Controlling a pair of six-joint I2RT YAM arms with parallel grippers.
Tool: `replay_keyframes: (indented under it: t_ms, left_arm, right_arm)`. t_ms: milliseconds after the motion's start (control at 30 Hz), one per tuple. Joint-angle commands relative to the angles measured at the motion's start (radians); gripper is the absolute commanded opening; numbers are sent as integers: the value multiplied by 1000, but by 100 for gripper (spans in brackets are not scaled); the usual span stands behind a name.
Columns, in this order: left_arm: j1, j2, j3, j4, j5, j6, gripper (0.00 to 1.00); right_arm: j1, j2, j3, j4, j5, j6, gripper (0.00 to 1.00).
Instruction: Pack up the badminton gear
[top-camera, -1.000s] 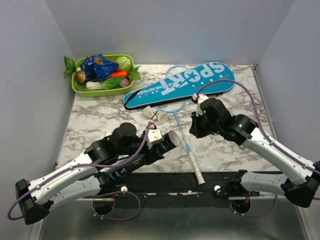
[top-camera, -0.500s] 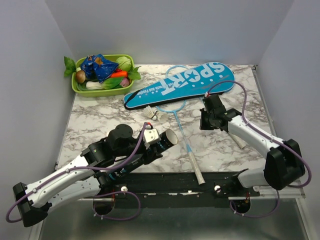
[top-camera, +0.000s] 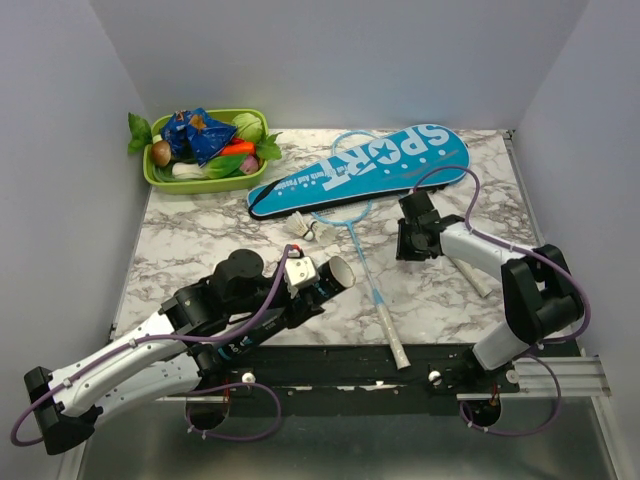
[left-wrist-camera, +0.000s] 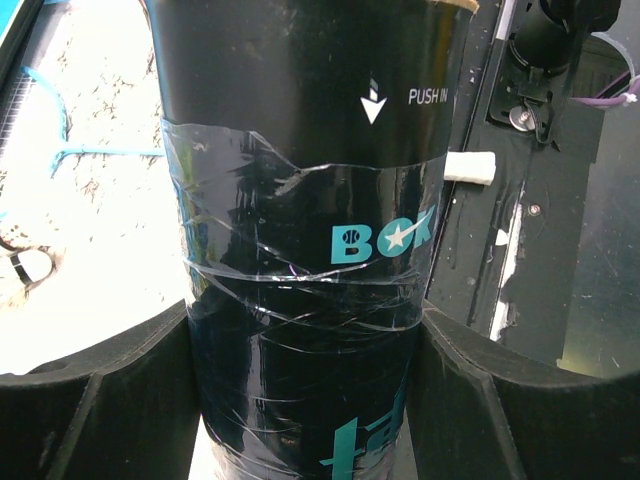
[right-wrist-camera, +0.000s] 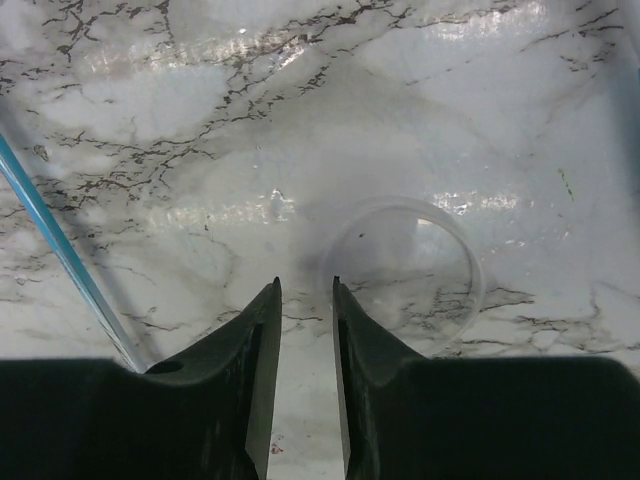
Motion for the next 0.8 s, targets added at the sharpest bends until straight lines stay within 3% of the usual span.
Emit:
replay_keyframes:
  t_ms: [0, 33, 133, 300, 500, 767]
  left_arm:
    - [-6, -11, -3, 10, -27, -23, 0]
    - [-6, -10, -3, 10, -27, -23, 0]
    - [-6, -7, 0, 10, -32, -24, 0]
    - [-6, -4, -2, 12, -59, -29, 0]
    - [-6, 4, 1, 12, -65, -32, 0]
    - [-6, 1, 4, 7, -87, -33, 0]
  right_arm:
    - [-4, -20, -8, 37, 11, 5, 41]
    - [-4, -32, -5, 34, 0, -8, 46]
    - [-3, -92, 13, 16, -25, -20, 51]
    - [-3, -157, 68, 22, -208, -3, 54]
    - [22, -109, 98, 169, -377, 125, 55]
    - [160, -13, 110, 373, -310, 402, 65]
